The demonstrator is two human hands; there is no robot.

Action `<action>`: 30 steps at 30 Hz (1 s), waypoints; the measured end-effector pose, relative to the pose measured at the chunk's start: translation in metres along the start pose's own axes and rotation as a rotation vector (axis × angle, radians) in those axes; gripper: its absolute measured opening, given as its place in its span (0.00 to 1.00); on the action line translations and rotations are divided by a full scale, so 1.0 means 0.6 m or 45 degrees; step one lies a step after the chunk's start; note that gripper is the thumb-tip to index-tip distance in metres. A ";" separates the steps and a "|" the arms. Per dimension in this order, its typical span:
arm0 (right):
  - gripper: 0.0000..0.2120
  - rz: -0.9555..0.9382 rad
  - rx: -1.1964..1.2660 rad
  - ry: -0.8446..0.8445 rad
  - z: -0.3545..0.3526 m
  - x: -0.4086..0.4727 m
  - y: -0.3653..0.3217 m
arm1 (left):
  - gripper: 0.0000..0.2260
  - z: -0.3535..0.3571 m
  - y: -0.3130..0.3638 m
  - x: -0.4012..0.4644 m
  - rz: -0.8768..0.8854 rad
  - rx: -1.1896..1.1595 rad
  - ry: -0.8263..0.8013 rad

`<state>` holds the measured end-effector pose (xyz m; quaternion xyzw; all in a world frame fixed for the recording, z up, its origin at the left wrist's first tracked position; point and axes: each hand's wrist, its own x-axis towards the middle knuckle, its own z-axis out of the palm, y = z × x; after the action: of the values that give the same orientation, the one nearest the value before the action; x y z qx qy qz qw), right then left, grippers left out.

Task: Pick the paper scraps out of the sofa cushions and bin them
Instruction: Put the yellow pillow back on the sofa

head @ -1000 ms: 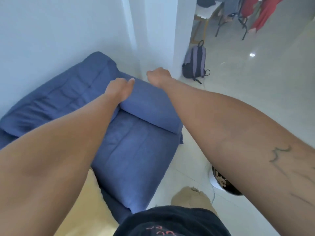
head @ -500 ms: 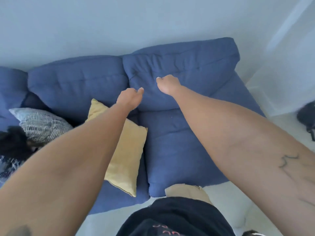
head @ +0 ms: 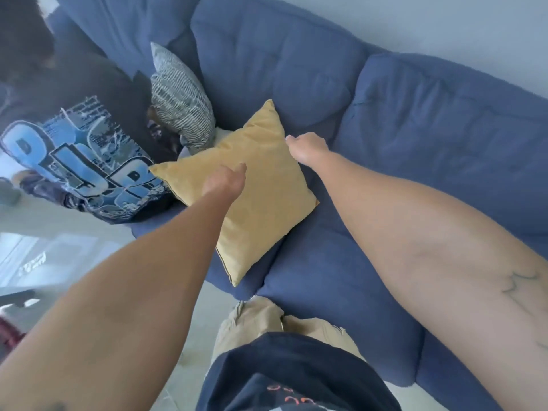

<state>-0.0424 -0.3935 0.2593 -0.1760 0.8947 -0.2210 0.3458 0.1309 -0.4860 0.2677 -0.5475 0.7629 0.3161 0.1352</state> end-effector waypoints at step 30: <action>0.57 0.450 0.308 -0.088 0.212 0.321 -0.053 | 0.50 0.122 -0.199 0.330 -1.057 -0.732 -0.008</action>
<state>-0.0830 -0.5449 0.0871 0.0190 0.8663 -0.2566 0.4282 0.1583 -0.6123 0.0626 -0.8189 0.3626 0.4345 0.0956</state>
